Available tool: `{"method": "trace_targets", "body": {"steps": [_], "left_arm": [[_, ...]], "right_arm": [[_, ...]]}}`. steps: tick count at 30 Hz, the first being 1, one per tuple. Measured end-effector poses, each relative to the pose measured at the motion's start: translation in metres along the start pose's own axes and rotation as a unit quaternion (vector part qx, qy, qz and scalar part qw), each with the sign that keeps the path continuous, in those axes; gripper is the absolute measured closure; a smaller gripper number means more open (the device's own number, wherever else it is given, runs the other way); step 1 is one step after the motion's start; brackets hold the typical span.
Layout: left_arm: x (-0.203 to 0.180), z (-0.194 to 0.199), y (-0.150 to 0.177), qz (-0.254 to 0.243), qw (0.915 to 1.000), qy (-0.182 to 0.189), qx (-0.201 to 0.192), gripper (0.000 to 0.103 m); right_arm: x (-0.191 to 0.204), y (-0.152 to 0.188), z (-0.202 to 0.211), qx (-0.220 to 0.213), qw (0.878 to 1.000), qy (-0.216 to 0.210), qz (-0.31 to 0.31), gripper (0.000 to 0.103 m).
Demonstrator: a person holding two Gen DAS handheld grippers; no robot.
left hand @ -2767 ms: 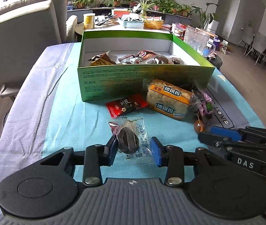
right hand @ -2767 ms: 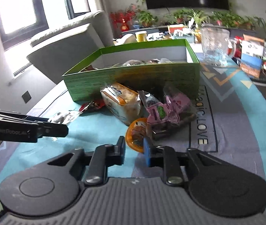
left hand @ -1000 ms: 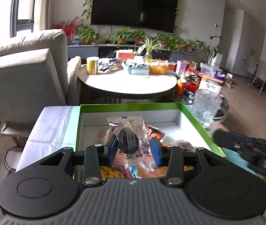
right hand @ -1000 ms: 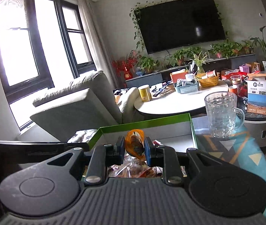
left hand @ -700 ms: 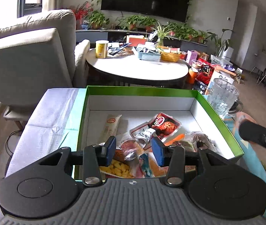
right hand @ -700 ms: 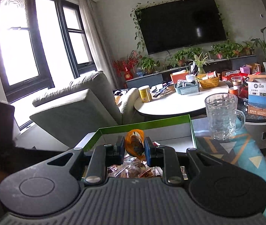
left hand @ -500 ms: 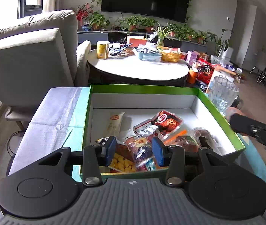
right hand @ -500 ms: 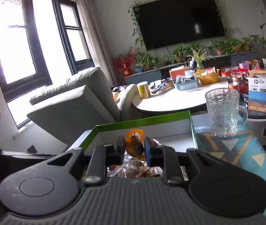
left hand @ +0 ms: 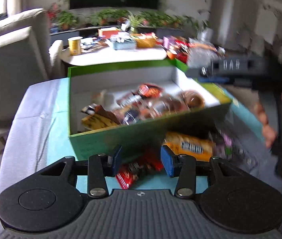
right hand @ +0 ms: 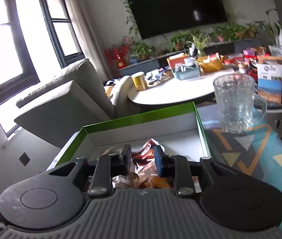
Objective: Organize snacks
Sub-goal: 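Grasp the red candy with the left tool while the right tool grasps the pink-printed bag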
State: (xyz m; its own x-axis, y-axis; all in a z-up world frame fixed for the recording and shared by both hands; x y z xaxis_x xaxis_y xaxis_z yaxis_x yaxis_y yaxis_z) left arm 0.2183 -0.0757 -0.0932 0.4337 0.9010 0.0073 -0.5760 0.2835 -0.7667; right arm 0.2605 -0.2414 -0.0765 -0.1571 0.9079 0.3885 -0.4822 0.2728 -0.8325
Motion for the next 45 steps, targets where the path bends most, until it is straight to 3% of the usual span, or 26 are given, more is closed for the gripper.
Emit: {"method": "trace_targets", "body": {"steps": [2,6,10,18,20,23,30,37,45], "left_arm": [[-0.008,-0.007,0.006,-0.045,0.9990,-0.002,0.004,0.063],[-0.008,-0.019,0.012,-0.084,0.9963,-0.011,0.015,0.063],[-0.005,-0.025,0.015,-0.084,0.9961,0.007,0.027,0.062],[-0.010,-0.030,0.018,-0.087,0.9958,0.007,0.027,0.057],[-0.013,-0.031,0.023,-0.087,0.9952,0.013,0.044,0.057],[-0.019,-0.023,0.031,-0.097,0.9942,0.005,0.045,0.057],[-0.035,0.006,0.050,-0.095,0.9928,0.030,0.066,0.057],[-0.029,0.011,0.042,-0.116,0.9921,-0.010,0.047,0.057],[-0.008,-0.020,0.023,-0.131,0.9894,-0.043,0.044,0.057]], "right_arm": [[0.000,0.003,0.009,0.000,1.000,-0.006,-0.006,0.055],[-0.003,0.011,0.028,0.011,1.000,-0.008,0.003,0.055],[-0.007,0.023,0.042,0.028,1.000,-0.003,0.011,0.053],[-0.008,0.048,0.047,0.063,0.997,0.005,0.040,0.053],[-0.009,0.052,0.048,0.069,0.997,0.008,0.042,0.053],[-0.011,0.061,0.049,0.082,0.995,0.002,0.048,0.053],[-0.023,0.073,0.039,0.103,0.993,0.013,0.057,0.053],[-0.021,0.084,0.042,0.108,0.988,0.001,0.108,0.052],[-0.024,0.094,0.033,0.137,0.979,-0.012,0.151,0.052]]}}
Point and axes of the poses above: each gripper's, at about its wrist camera, not at the fingertips, and z roughly against the way its jaws point, x to its left, y to its underside, the point moved 9 cm from there along -z, roughly the way its jaws point, and after that the axes turned 6 degrees about -y, right-handed, at the moved point
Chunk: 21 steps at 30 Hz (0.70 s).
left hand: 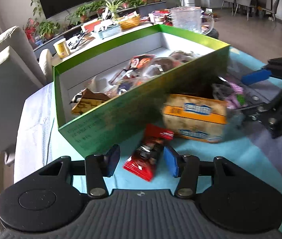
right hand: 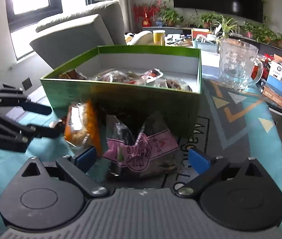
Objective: Organize snacks
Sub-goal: 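Grasp the red candy with the left tool while the right tool grasps the pink-printed bag, then carry the red candy into the box and open the left tool while the right tool lifts the pink bag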
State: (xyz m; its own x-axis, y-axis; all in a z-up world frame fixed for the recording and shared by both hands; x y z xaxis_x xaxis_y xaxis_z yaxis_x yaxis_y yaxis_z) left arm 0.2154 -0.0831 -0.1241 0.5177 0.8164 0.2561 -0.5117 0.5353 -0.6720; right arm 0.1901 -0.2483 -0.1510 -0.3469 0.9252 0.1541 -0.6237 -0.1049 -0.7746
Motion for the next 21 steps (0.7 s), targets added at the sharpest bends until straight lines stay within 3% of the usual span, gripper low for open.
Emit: {"method": "trace_targets", "body": {"steps": [10,12,14,21], "left_arm": [[-0.002,-0.013,-0.005,0.024,0.9996,0.013,0.000,0.057],[-0.001,-0.014,-0.005,0.048,0.9986,0.020,0.008,0.063],[-0.002,-0.012,-0.004,0.069,0.9969,0.037,0.013,0.077],[-0.013,0.012,0.009,0.076,0.9969,0.021,0.002,0.078]], "right_arm": [[-0.003,0.001,-0.012,0.002,1.000,0.015,-0.006,0.053],[-0.003,0.001,-0.012,-0.003,1.000,0.021,-0.005,0.053],[0.002,0.001,-0.011,-0.008,1.000,0.018,0.004,0.053],[0.010,0.002,0.009,-0.030,0.999,0.022,-0.003,0.053]]}}
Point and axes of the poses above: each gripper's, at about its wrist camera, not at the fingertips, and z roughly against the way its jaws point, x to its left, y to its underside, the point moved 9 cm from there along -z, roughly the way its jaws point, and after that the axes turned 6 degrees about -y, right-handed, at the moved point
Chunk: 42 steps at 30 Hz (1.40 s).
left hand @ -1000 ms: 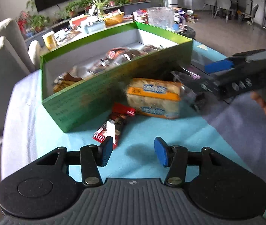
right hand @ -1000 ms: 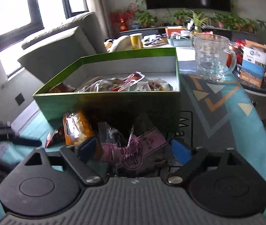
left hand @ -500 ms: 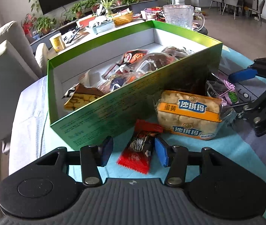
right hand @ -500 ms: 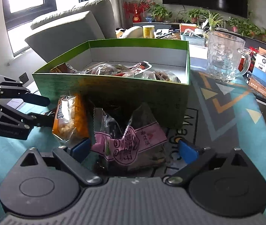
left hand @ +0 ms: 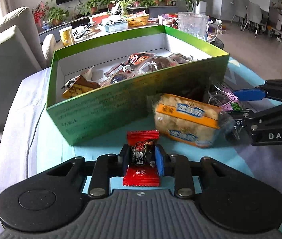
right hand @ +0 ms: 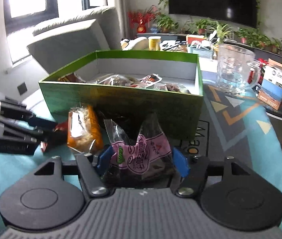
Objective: Organize snacks
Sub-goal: 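Carry the red candy into the box and open the left tool while the right tool lifts the pink bag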
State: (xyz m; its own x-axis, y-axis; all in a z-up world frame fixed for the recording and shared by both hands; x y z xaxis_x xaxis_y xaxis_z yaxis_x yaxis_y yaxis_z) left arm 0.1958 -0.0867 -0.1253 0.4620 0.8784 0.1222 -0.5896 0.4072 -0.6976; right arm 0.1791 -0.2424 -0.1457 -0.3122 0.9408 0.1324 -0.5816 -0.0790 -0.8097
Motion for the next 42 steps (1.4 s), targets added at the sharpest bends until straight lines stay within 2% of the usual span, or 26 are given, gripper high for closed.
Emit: {"method": "trace_targets", "body": {"steps": [5,10,19,26,32,36,42], "left_arm": [[0.003,0.031,-0.001,0.019,0.9994,-0.008,-0.028,0.078],[0.006,0.053,-0.012,0.023,0.9980,-0.019,-0.055,0.078],[0.010,0.061,-0.042,0.025,0.9955,-0.032,-0.086,0.077],[0.035,0.044,-0.088,0.051,0.9911,-0.054,-0.110,0.077],[0.053,0.014,-0.124,0.070,0.9886,-0.077,-0.110,0.077],[0.055,-0.005,-0.126,0.073,0.9894,-0.084,-0.093,0.075],[0.050,-0.015,-0.104,0.080,0.9915,-0.072,-0.073,0.067]], "right_arm": [[0.002,0.002,0.020,-0.018,0.999,-0.004,-0.028,0.053],[0.005,-0.011,0.042,-0.054,0.998,-0.002,-0.035,0.053],[0.010,-0.036,0.052,-0.096,0.995,-0.007,-0.030,0.053],[0.011,-0.031,0.044,-0.086,0.995,-0.018,-0.039,0.053],[0.012,-0.031,0.042,-0.087,0.995,-0.021,-0.048,0.053],[0.011,-0.032,0.042,-0.089,0.995,-0.021,-0.050,0.053],[0.008,-0.033,0.039,-0.090,0.994,-0.023,-0.058,0.053]]}}
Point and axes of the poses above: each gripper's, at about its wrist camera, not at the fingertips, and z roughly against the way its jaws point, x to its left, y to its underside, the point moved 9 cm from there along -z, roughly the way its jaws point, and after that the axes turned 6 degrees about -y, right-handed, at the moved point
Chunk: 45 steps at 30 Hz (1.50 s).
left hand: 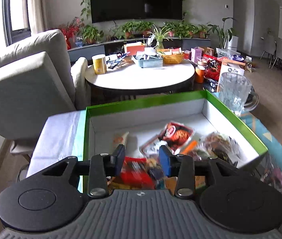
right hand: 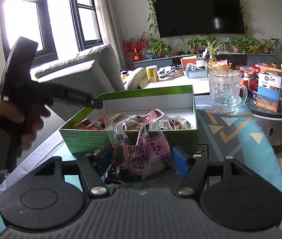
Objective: Organize snacks
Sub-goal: 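Carry the red candy into the box and open the left tool while the right tool lifts the pink bag, then lower the pink bag into the box and open the right tool while the left tool returns to the pile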
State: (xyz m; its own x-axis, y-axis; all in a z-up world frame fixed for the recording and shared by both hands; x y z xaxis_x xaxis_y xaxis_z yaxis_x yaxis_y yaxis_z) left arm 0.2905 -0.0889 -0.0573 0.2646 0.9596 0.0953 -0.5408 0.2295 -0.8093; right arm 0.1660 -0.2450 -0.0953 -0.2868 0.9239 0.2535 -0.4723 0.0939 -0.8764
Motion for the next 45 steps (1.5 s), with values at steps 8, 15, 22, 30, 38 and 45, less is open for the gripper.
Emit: {"method": "trace_targets", "body": {"steps": [8,15,22,30,38,45], "left_arm": [[0.015,0.008,0.011,0.040,0.9992,0.002,0.009,0.067],[0.021,0.023,0.025,0.050,0.9987,-0.002,0.008,0.066],[0.025,0.037,0.043,0.053,0.9985,-0.008,0.008,0.065],[0.027,0.052,0.055,0.056,0.9983,-0.003,0.011,0.065],[0.035,0.054,0.065,0.064,0.9976,-0.007,0.024,0.065],[0.031,0.052,0.065,0.061,0.9978,-0.004,0.027,0.065]], "right_arm": [[0.004,-0.003,-0.003,0.000,1.000,-0.002,0.003,0.053],[0.000,-0.010,-0.001,-0.009,1.000,0.007,0.009,0.053],[-0.010,-0.033,-0.004,-0.030,0.999,0.021,0.013,0.053],[-0.015,-0.063,-0.036,-0.039,0.999,0.022,0.011,0.053],[-0.024,-0.065,-0.067,-0.025,0.999,0.033,-0.010,0.053],[-0.035,-0.062,-0.078,-0.013,0.998,0.040,-0.040,0.053]]}}
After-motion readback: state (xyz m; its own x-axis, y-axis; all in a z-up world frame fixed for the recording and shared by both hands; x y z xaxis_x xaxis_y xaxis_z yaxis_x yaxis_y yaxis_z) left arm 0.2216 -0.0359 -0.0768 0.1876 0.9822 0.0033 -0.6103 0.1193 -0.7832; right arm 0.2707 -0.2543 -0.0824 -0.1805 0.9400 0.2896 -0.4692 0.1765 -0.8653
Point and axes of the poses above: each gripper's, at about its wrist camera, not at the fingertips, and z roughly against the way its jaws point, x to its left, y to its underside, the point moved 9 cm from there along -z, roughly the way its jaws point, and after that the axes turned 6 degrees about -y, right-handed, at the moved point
